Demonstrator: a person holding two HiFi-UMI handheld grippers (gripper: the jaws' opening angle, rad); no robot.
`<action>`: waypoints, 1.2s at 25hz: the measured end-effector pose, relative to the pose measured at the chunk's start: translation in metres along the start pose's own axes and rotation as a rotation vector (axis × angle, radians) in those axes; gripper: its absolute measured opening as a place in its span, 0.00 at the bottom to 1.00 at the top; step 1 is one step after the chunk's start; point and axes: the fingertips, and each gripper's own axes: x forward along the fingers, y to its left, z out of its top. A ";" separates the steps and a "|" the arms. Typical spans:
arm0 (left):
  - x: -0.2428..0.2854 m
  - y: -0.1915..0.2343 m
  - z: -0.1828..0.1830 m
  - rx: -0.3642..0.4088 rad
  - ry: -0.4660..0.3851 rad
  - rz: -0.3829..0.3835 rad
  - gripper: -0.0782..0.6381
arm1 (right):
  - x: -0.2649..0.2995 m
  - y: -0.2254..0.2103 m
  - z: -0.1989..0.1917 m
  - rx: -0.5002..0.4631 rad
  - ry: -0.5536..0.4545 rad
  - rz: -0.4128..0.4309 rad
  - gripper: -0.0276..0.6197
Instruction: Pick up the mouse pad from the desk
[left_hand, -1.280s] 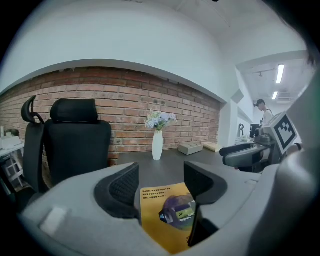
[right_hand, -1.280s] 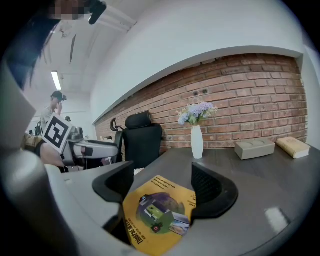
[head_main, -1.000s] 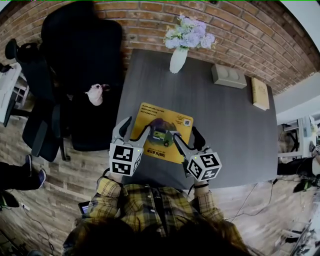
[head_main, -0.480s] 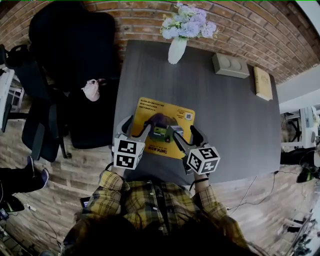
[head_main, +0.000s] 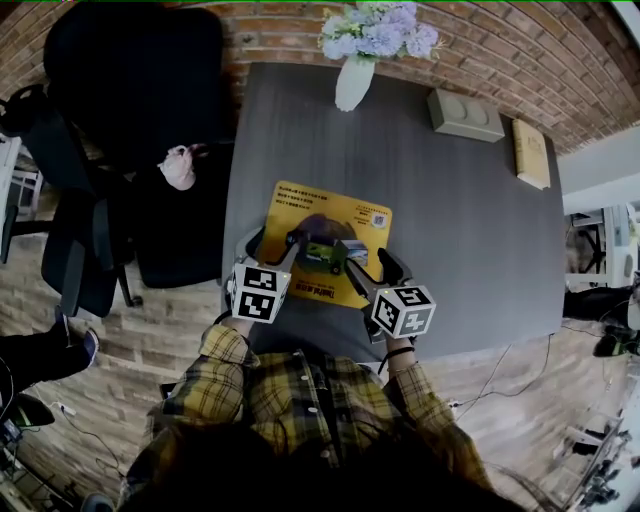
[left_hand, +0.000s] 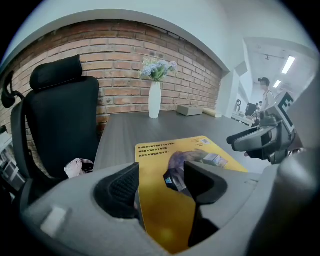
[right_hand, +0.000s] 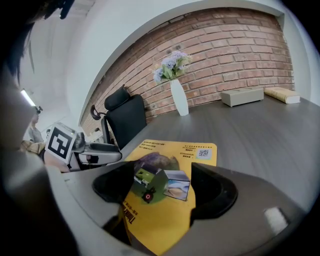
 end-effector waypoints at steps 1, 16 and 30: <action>0.003 0.000 -0.004 0.006 0.008 0.001 0.49 | 0.001 -0.001 -0.003 0.004 0.007 -0.002 0.56; 0.028 0.015 -0.043 0.020 0.120 0.044 0.49 | 0.003 -0.010 -0.018 0.048 0.038 -0.017 0.56; 0.026 0.015 -0.049 -0.020 0.176 0.054 0.51 | -0.003 -0.027 -0.019 0.229 0.030 0.001 0.56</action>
